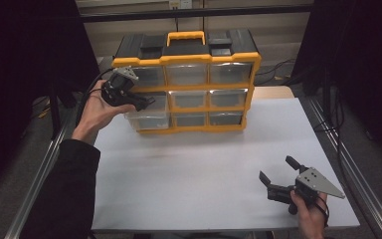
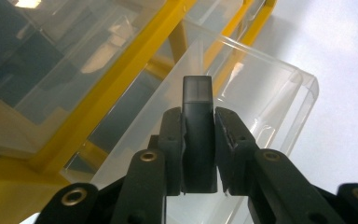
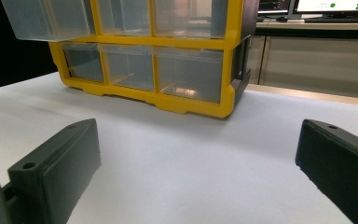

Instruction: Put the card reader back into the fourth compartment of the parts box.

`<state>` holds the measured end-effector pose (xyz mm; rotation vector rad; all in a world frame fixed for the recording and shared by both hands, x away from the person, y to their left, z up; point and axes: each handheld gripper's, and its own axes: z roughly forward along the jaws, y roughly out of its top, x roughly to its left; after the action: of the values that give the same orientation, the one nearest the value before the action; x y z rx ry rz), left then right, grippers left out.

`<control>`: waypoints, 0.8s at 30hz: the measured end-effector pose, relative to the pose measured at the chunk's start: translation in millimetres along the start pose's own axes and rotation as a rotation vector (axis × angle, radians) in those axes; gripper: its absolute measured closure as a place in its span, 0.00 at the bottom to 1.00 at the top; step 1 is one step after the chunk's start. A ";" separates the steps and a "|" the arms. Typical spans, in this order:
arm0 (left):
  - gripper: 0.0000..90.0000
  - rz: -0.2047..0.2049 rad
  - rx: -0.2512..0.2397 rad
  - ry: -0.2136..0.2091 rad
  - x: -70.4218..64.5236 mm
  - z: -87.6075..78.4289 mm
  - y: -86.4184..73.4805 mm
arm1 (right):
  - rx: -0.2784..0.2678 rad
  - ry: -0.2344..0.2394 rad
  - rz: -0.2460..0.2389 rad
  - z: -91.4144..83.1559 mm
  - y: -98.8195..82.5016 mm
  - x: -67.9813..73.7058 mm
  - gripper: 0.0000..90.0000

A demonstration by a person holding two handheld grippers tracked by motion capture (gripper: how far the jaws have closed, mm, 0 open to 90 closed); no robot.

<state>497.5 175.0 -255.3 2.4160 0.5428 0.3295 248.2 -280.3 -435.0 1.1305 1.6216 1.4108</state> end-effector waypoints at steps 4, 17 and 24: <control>0.82 -0.008 0.012 -0.003 -1.2 5.4 -0.4 | -0.001 -0.001 0.000 0.1 0.0 -0.2 0.00; 0.79 -0.055 -0.001 0.013 2.2 11.1 -2.1 | 0.001 0.001 0.001 -0.1 -0.1 0.1 0.00; 0.49 -0.089 -0.027 0.049 2.8 11.0 -6.0 | 0.004 -0.005 0.000 0.1 -0.4 -0.1 0.00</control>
<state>502.1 174.8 -267.2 2.3548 0.6617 0.3562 248.3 -280.4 -435.4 1.1348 1.6214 1.4042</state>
